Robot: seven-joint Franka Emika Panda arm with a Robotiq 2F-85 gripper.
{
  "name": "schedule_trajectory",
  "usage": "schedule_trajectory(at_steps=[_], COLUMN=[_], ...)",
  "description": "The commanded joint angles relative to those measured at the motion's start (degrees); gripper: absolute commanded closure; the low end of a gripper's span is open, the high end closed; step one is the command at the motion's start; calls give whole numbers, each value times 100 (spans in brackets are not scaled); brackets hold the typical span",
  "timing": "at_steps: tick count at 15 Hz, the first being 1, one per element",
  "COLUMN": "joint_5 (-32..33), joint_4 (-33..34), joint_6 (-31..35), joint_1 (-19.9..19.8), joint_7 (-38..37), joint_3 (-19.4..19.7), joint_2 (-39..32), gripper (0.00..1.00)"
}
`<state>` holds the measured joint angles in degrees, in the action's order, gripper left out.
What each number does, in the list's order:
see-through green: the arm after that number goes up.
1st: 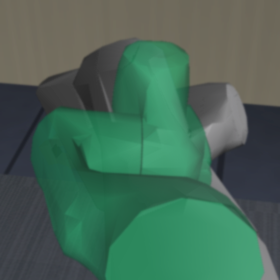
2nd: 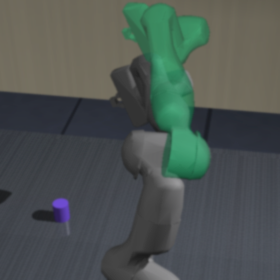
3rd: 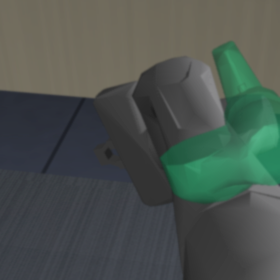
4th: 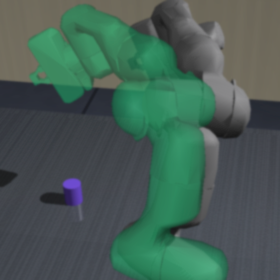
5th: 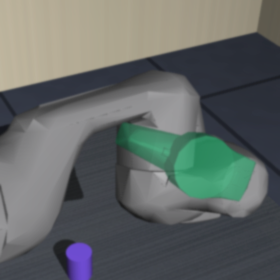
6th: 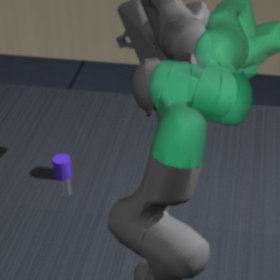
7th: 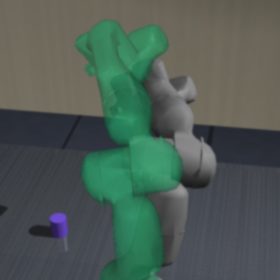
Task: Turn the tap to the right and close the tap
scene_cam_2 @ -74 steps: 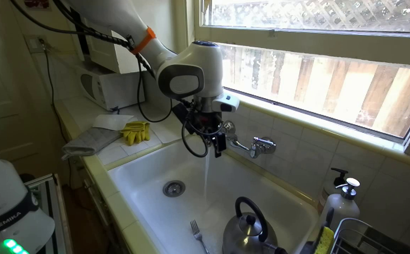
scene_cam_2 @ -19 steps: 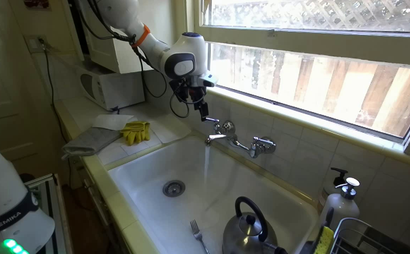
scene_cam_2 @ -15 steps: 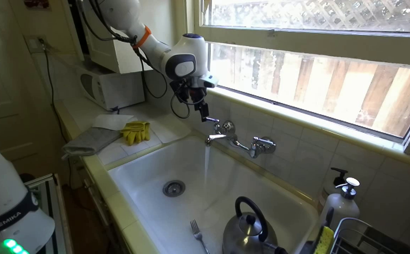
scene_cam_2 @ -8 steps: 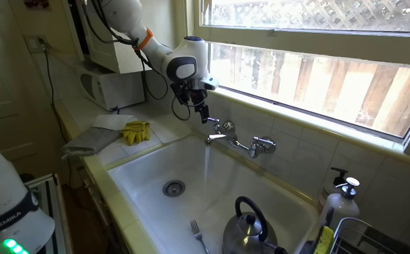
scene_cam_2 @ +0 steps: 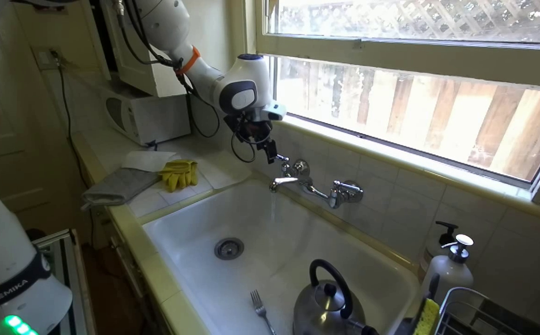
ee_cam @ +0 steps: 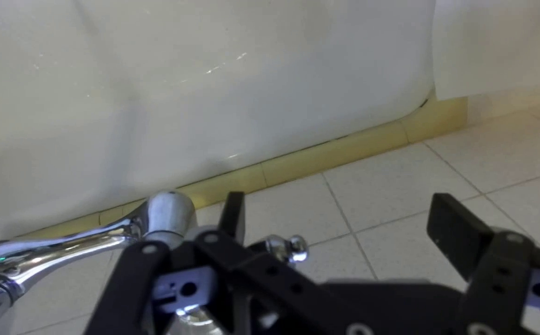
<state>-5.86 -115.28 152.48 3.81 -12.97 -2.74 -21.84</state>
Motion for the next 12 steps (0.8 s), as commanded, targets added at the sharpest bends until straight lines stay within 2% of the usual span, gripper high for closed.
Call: schedule_trajectory(at_steps=[1, 6, 12], joint_5=[255, 411, 888], joint_4=[300, 292, 400], joint_6=[172, 322, 448], joint_1=[141, 164, 320], joint_7=[131, 227, 170], joint_3=[78, 74, 240], joint_2=[-226, -188, -270], gripper=[0, 0, 0])
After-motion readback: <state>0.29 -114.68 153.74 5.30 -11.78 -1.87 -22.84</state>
